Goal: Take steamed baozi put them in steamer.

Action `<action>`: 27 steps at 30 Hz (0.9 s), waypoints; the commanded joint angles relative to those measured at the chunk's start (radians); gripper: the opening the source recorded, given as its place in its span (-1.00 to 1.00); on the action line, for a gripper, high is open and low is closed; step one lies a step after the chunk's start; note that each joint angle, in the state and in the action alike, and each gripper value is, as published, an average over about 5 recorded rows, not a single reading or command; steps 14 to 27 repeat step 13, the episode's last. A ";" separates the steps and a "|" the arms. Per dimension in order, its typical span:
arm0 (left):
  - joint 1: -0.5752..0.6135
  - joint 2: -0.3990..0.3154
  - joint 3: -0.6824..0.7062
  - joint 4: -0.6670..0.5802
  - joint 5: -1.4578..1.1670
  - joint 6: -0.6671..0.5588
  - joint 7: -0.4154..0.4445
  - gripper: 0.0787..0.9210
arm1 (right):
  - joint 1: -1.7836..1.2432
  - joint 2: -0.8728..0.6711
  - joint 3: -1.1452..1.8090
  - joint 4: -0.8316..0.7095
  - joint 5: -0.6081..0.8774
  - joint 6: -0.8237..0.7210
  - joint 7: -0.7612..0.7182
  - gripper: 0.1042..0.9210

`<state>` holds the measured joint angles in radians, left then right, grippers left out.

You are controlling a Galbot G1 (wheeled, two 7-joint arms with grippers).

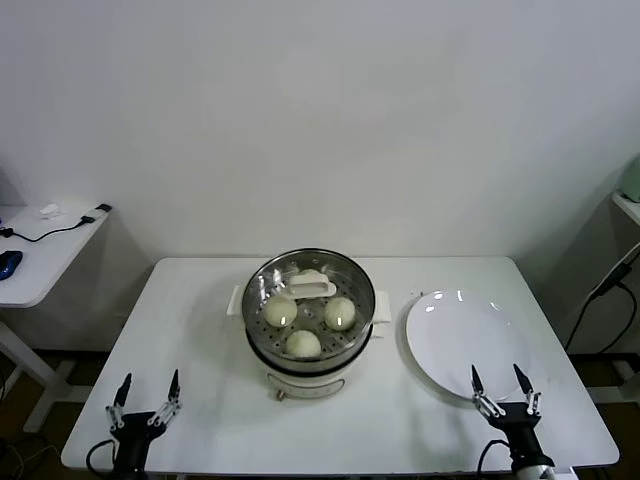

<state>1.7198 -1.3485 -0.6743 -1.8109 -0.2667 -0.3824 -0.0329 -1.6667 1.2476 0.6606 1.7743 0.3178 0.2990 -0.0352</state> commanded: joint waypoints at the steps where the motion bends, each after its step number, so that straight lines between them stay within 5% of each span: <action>1: 0.005 -0.003 -0.001 0.003 0.002 -0.011 0.001 0.77 | 0.001 0.001 -0.002 -0.002 -0.001 -0.001 -0.002 0.76; 27: 0.005 -0.006 0.003 0.003 0.015 -0.017 0.000 0.77 | 0.004 0.003 -0.003 -0.005 -0.002 0.003 -0.003 0.76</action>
